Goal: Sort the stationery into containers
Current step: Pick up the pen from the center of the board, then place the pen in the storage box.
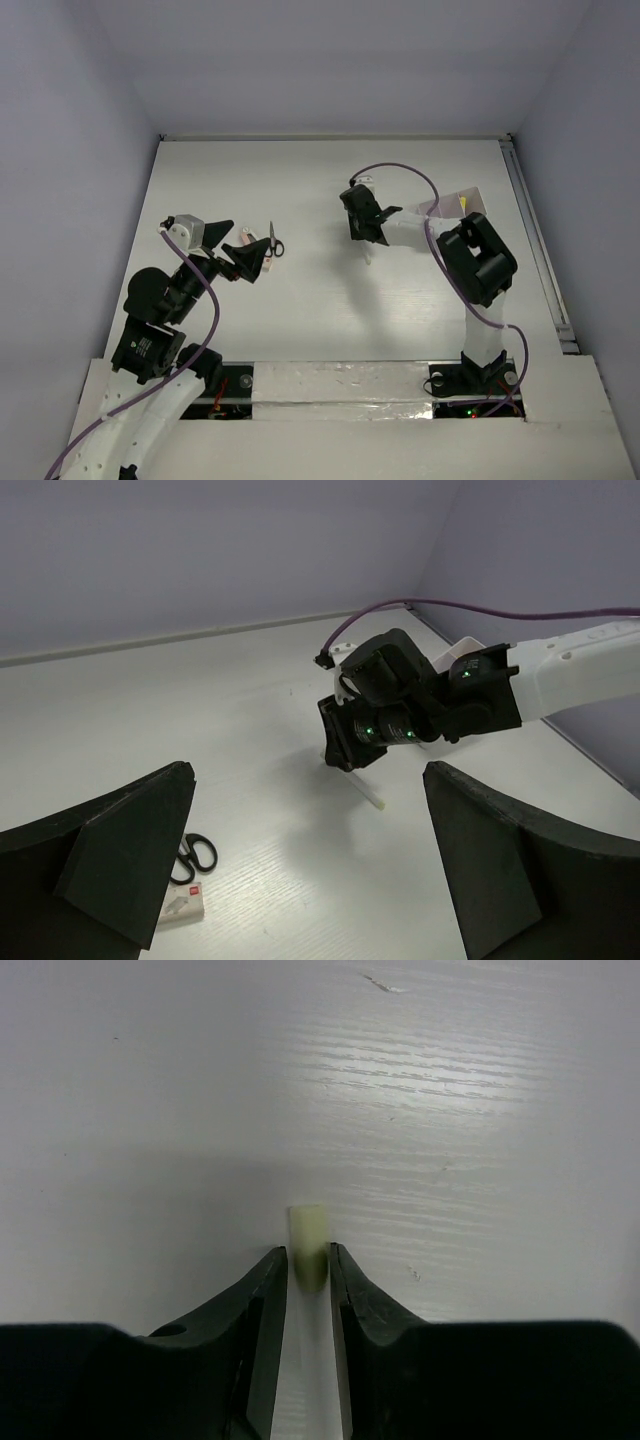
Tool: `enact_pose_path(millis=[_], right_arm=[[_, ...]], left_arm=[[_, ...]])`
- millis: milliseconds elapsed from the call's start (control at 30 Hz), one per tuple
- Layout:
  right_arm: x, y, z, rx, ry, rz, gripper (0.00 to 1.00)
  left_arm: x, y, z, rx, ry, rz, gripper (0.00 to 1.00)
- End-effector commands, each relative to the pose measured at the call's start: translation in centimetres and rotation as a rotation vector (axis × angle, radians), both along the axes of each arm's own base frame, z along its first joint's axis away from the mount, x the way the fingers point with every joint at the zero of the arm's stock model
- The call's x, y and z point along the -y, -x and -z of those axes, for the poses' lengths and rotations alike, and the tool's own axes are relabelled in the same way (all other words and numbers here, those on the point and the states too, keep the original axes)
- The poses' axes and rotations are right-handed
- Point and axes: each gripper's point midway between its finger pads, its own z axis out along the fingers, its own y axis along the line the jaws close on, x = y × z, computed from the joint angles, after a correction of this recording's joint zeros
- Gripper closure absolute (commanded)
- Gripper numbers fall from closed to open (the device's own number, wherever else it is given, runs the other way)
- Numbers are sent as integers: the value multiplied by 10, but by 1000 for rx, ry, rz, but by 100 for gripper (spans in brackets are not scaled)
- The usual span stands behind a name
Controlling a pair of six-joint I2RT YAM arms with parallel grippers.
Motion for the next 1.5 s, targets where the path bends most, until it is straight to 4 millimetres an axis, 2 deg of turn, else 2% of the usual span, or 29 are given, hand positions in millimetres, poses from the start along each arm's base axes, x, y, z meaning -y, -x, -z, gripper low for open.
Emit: enact_pose_path(millis=[0, 100, 167, 233, 267, 333, 367, 400, 467, 500, 567, 600, 667, 700, 733, 767, 800, 867, 900, 933, 1000, 1100, 1200, 1233, 1267, 1367, 1467], right_arm=[[19, 19, 27, -101, 143, 3, 72], [22, 18, 26, -101, 159, 16, 75], [23, 18, 24, -97, 158, 17, 86], [22, 17, 18, -83, 149, 19, 91], [21, 14, 15, -69, 142, 20, 97], [20, 12, 6, -41, 125, 24, 99], [18, 5, -14, 20, 93, 36, 100], [23, 4, -21, 52, 95, 49, 100], [33, -8, -54, 184, 91, 113, 100], [42, -13, -84, 257, 75, 140, 100], [72, -24, -111, 356, 55, 226, 100], [87, -26, -137, 413, 24, 265, 100], [118, -33, -157, 502, -14, 352, 100], [149, -38, -167, 537, -23, 424, 100], [166, -36, -187, 598, -49, 471, 100], [182, -35, -193, 647, -64, 512, 100], [209, -33, -208, 698, -66, 574, 100], [232, -33, -224, 779, -79, 630, 100], [244, -31, -224, 792, -44, 646, 100], [262, -31, -235, 845, -34, 693, 100], [278, -31, -239, 871, 20, 716, 100], [292, -36, -247, 901, 72, 712, 100], [295, -41, -244, 913, 124, 675, 100], [295, -41, -236, 907, 147, 657, 100], [296, -40, -241, 943, 151, 657, 100], [298, -39, -236, 955, 212, 635, 100], [302, -40, -224, 935, 281, 632, 100]], left_arm=[[-2, 4, -30, 80, 33, 3, 1], [-2, 5, -30, 82, 32, 6, 1], [-2, 5, -30, 85, 34, 4, 1], [-2, 5, -30, 84, 33, 4, 1], [-2, 5, -30, 84, 33, 6, 1], [-2, 5, -30, 84, 33, 6, 1], [-2, 5, -30, 84, 33, 4, 1], [-2, 5, -30, 83, 34, 6, 1], [-2, 5, -29, 81, 32, 4, 1], [-2, 5, -29, 80, 33, 4, 1], [-2, 6, -30, 84, 35, 6, 1], [-2, 6, -31, 86, 35, 6, 1], [-2, 7, -32, 90, 37, 6, 1], [-2, 7, -32, 91, 38, 6, 1], [-2, 8, -33, 94, 39, 7, 1], [-3, 8, -32, 94, 39, 7, 1], [-3, 10, -34, 100, 41, 9, 1], [-3, 10, -34, 103, 42, 7, 1], [-4, 11, -35, 105, 44, 6, 1], [-4, 11, -36, 107, 44, 6, 1], [-3, 13, -36, 110, 45, 15, 1], [-3, 14, -38, 116, 47, 15, 1], [-4, 16, -39, 119, 50, 14, 1], [-4, 16, -39, 122, 50, 13, 1], [-5, 16, -39, 122, 49, 7, 1], [-2, 17, -38, 118, 50, 22, 1], [-1, 18, -39, 118, 50, 30, 1]])
